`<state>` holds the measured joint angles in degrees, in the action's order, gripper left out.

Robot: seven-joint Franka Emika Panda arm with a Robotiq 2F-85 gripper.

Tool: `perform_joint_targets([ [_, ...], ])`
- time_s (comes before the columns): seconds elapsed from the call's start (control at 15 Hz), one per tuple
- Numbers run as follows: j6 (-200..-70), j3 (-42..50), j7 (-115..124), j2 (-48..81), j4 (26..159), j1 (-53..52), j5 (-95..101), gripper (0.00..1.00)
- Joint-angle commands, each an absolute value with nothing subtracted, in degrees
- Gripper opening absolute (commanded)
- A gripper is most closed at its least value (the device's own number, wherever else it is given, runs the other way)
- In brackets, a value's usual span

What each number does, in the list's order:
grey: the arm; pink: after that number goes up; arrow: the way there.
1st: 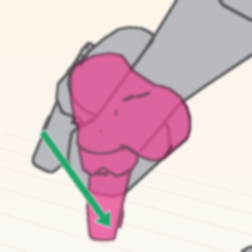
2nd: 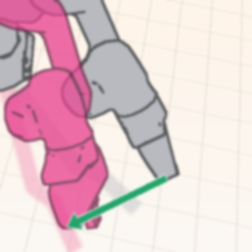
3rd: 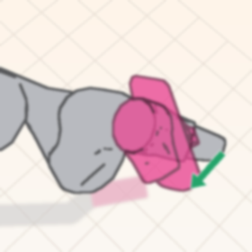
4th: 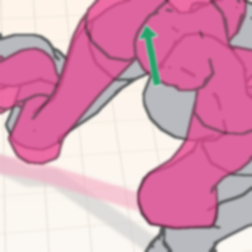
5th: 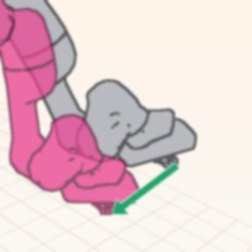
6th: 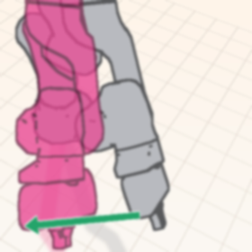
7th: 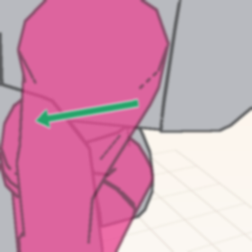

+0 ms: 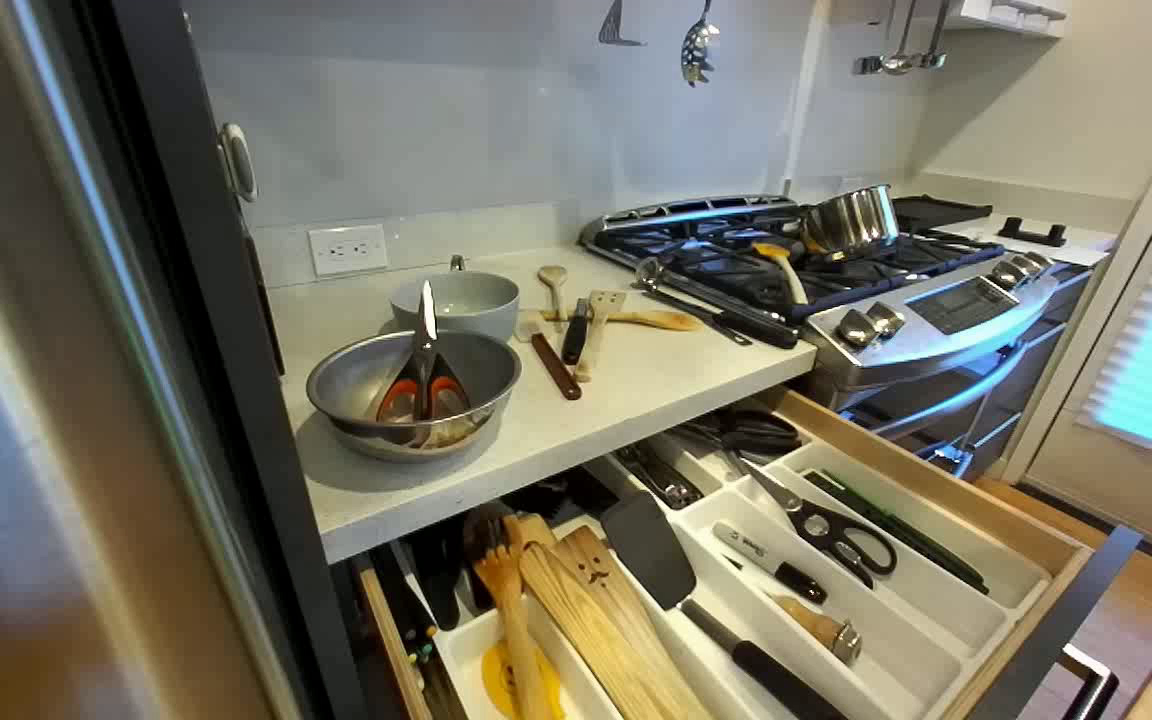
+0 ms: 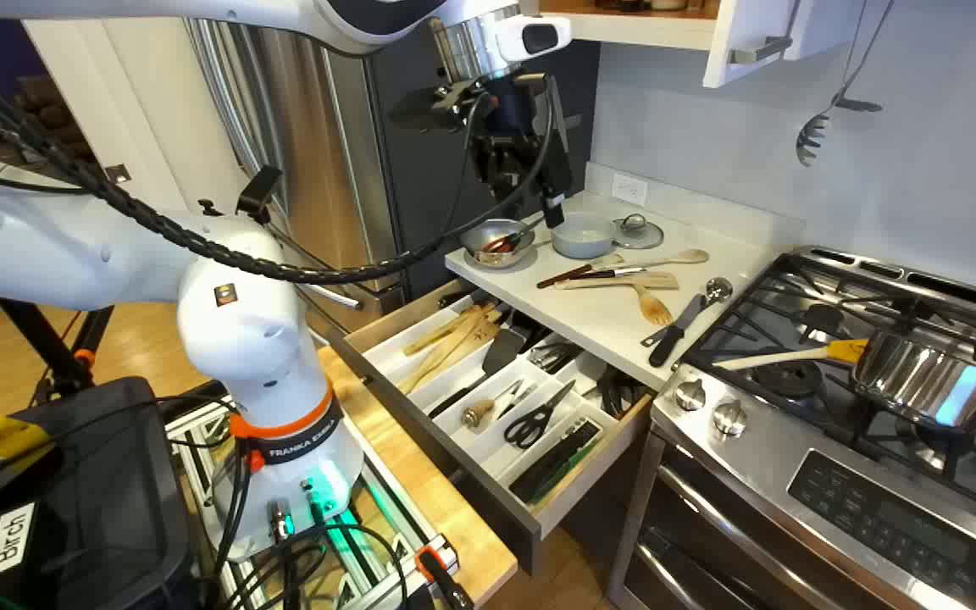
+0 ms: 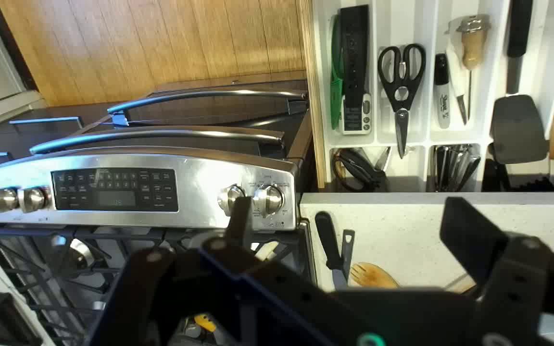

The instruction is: Put the brown spatula in the drawer

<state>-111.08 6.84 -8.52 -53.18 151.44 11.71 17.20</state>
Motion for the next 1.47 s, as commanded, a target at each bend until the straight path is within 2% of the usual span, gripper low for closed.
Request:
perform_joint_targets([
  [0.0,-110.7,7.43,-7.96,-53.21,151.24,10.83,17.77,1.0],
  [0.53,-113.03,7.82,-7.81,-49.78,151.4,9.67,16.86,1.0],
  [1.07,-138.99,2.42,-3.96,-26.44,150.87,-1.26,5.69,1.0],
  [1.27,-141.28,1.95,-2.66,-17.77,149.41,1.17,7.45,1.0],
  [1.33,-140.9,1.03,-2.85,-24.05,152.35,-0.05,6.94,1.0],
  [1.4,-141.22,1.14,-2.77,-21.17,151.55,0.4,7.02,1.0],
])
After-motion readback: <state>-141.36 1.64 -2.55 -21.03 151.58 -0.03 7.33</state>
